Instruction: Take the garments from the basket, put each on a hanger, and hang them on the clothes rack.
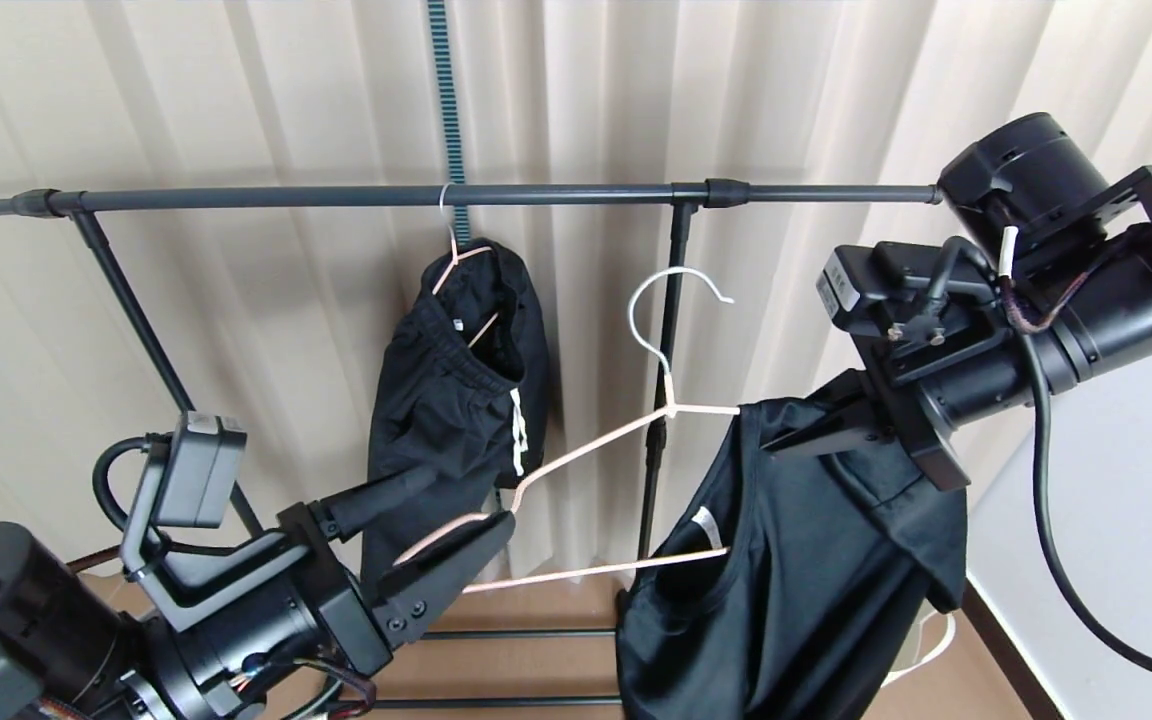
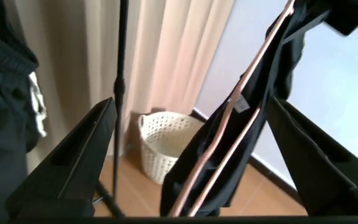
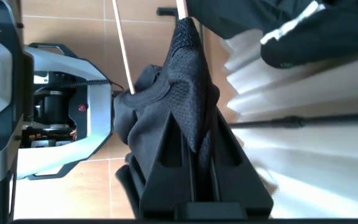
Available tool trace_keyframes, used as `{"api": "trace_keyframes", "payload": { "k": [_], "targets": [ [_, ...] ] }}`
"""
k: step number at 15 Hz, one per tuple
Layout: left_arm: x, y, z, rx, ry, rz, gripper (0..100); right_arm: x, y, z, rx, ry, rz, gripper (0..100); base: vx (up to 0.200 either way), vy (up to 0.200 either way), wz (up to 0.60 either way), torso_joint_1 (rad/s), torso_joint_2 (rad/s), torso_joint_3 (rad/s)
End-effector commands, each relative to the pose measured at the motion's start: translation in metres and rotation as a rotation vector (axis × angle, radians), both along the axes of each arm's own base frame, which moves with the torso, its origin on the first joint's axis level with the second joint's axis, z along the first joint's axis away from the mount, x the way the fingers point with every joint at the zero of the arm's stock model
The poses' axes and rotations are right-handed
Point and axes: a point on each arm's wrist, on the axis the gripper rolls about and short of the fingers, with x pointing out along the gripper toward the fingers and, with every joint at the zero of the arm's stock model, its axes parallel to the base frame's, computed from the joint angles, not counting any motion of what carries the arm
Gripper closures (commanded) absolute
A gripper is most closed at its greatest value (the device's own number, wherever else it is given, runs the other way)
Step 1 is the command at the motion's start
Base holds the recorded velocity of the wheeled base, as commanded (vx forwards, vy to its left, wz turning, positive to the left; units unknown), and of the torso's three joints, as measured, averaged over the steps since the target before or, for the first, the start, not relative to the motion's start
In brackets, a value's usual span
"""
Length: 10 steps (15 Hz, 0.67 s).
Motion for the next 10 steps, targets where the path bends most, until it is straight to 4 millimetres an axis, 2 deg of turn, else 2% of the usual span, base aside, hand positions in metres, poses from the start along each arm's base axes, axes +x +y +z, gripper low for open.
{"api": "trace_keyframes", "payload": {
  "k": [1,4,6,8,10],
  "targets": [
    [0.004,0.008,0.005,-0.037,0.003,0.014,0,0.004,-0.010,0.003,0.013,-0.005,-0.048,100,0.000,0.000,0.00,0.000,0.00,0.000],
    [0.010,0.024,0.009,-0.121,0.086,-0.056,0,0.004,-0.014,0.016,0.091,-0.002,-0.157,100,0.000,0.000,0.00,0.000,0.00,0.000],
    [0.008,0.027,0.003,-0.104,0.118,-0.100,0,0.004,-0.014,0.021,0.125,0.001,-0.193,100,0.000,0.000,0.00,0.000,0.00,0.000],
    [0.004,0.020,-0.006,-0.080,0.155,-0.140,0,0.003,-0.014,0.024,0.147,0.009,-0.213,100,0.000,0.000,0.00,0.000,0.00,0.000],
    [0.000,0.007,-0.027,0.028,0.179,-0.186,0,-0.001,-0.014,0.029,0.176,0.022,-0.240,100,0.000,0.000,0.00,0.000,0.00,0.000]
  ]
}}
